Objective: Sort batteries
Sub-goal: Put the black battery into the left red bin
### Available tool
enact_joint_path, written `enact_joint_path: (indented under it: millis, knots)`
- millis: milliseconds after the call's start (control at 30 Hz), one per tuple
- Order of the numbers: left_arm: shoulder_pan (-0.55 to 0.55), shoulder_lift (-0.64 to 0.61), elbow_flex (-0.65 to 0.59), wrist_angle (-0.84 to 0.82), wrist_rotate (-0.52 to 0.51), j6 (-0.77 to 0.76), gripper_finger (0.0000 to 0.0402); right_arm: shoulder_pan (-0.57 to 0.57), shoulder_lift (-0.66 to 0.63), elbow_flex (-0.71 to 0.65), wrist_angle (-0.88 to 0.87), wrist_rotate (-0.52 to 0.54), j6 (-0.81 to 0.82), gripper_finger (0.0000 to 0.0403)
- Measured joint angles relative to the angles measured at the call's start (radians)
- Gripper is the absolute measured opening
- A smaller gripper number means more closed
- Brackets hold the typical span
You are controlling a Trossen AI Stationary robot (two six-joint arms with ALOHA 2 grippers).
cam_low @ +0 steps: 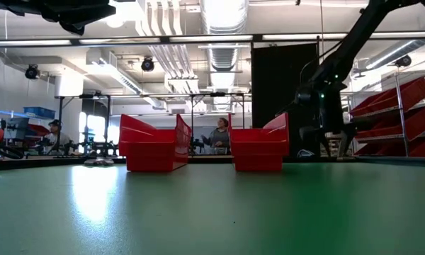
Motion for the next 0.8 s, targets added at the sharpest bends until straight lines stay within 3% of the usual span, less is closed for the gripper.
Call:
enact_joint_path:
  millis: [333,800]
  knots:
    - [0.000,0.000,0.000,-0.018,0.000,0.000,0.0168,-0.031,0.055,0.020,-0.034,0.000,-0.131,0.0238]
    - [0.000,0.000,0.000,-0.021,0.000,0.015,0.0168,-0.053,0.065,0.006,0.027,-0.010,-0.067,0.0243]
